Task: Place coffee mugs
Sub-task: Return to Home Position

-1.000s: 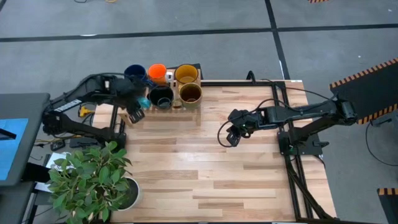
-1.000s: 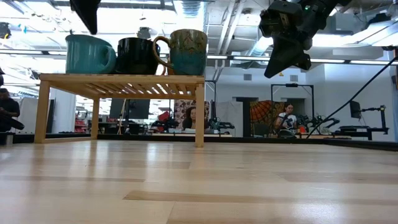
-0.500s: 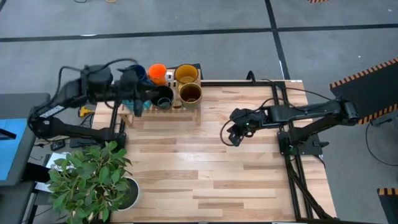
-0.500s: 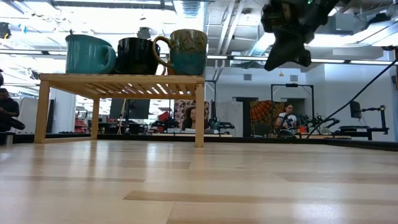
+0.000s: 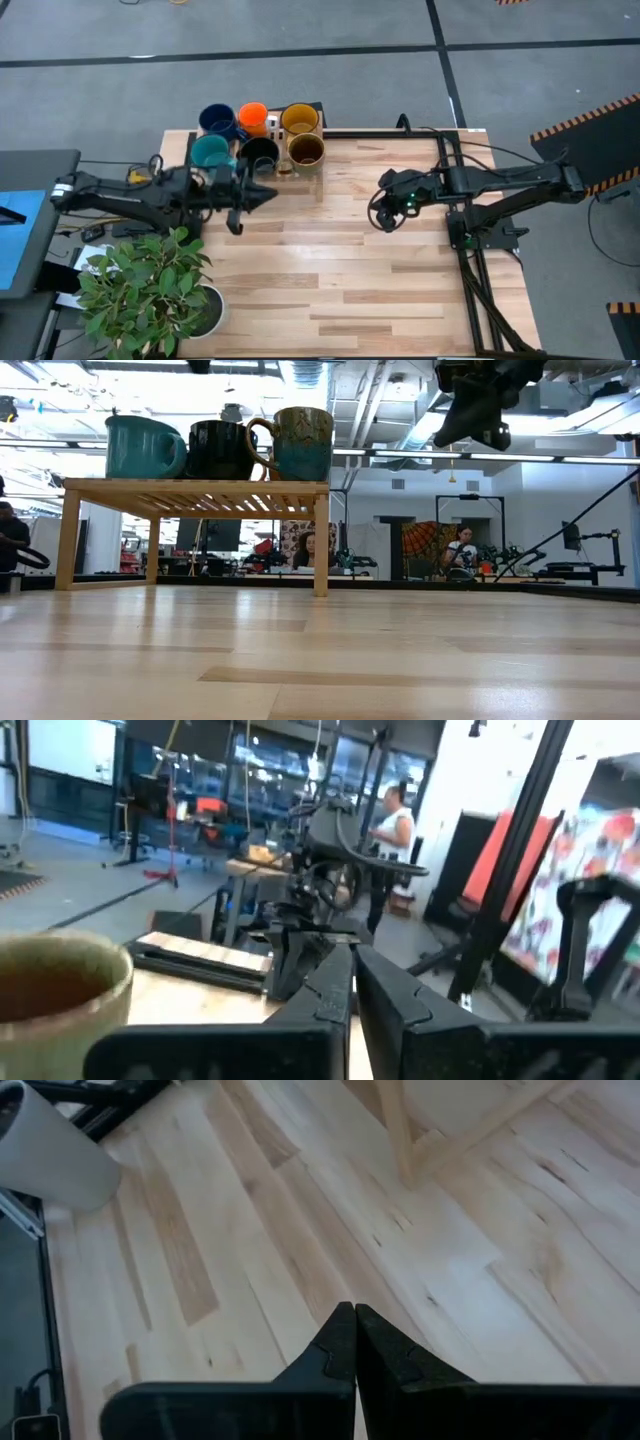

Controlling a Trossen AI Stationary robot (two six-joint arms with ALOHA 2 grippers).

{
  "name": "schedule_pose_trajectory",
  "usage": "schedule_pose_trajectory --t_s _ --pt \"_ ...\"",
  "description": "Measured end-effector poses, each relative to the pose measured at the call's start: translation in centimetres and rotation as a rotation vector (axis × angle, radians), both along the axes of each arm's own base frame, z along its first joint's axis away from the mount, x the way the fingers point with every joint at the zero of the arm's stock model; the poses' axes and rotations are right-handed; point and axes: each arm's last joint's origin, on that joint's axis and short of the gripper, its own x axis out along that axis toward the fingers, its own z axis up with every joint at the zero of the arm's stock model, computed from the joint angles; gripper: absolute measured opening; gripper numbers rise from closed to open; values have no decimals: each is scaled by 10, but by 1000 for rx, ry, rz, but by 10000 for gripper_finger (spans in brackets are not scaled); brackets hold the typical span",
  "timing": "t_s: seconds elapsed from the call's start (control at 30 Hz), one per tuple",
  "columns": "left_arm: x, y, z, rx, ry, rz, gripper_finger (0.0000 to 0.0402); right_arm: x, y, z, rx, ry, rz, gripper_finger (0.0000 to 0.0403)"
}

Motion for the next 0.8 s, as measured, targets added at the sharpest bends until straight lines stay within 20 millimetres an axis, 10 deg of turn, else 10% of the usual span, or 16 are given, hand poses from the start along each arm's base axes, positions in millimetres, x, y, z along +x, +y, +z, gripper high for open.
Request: schedule_pose_trajectory --t_s 0.8 --pt "-70 -3 -111 -73 -119 -36 0 1 7 9 75 -65 225 23"
